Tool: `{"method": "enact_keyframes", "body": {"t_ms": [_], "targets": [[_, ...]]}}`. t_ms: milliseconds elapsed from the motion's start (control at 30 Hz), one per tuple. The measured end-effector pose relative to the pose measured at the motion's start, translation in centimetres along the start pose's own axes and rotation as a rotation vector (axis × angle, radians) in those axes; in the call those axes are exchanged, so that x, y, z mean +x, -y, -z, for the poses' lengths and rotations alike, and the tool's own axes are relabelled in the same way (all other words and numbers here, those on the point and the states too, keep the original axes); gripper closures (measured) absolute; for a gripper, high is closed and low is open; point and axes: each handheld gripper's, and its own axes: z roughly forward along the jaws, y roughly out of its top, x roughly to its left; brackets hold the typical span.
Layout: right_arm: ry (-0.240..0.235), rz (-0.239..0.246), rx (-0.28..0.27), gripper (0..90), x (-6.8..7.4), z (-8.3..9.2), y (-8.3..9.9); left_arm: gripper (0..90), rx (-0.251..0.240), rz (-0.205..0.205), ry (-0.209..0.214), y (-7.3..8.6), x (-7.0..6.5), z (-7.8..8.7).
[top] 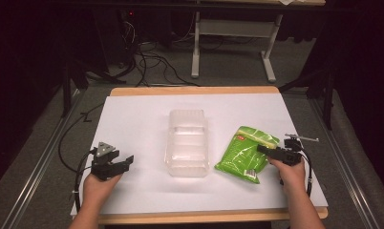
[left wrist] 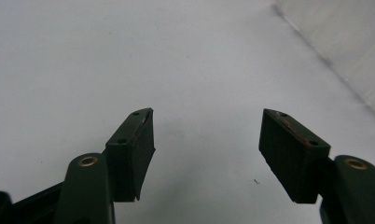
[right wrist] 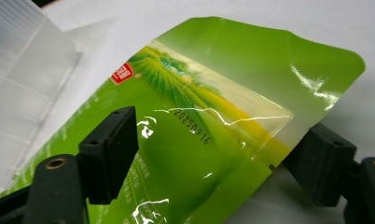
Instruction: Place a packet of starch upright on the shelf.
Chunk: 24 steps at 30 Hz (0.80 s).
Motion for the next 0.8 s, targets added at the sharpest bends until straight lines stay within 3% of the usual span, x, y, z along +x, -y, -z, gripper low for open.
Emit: {"method": "enact_keyframes", "body": {"t_ms": [200,300,467,500,633,733,767,800], "targets": [[-0.073,0.005,-0.076,55.7,-0.3,1.1,0.1,36.2,-0.006,0.0,0.001,0.0,-0.1,0.1],[-0.094,0.055,-0.1,68.4,0.4,1.4,0.1,36.2,-0.001,-0.001,0.004,0.0,-0.2,0.1],[-0.099,0.099,-0.108,77.5,1.4,1.5,0.0,36.2,0.007,-0.011,0.008,0.0,-0.2,0.0],[-0.101,0.124,-0.109,84.6,1.9,1.6,0.0,36.2,0.007,-0.013,0.008,0.0,-0.2,0.0],[-0.105,0.165,-0.112,87.1,2.7,1.8,-0.1,36.2,0.011,-0.013,0.011,0.0,-0.2,0.0],[-0.111,0.155,-0.101,83.9,2.8,1.7,0.0,36.2,0.014,-0.017,0.011,0.0,-0.2,0.0],[-0.108,0.143,-0.077,69.4,2.8,1.1,0.0,36.2,0.013,-0.017,0.012,0.0,-0.3,-0.1],[-0.108,0.143,-0.077,69.4,2.8,1.1,0.0,36.3,0.013,-0.017,0.012,0.0,-0.3,-0.1]]}}
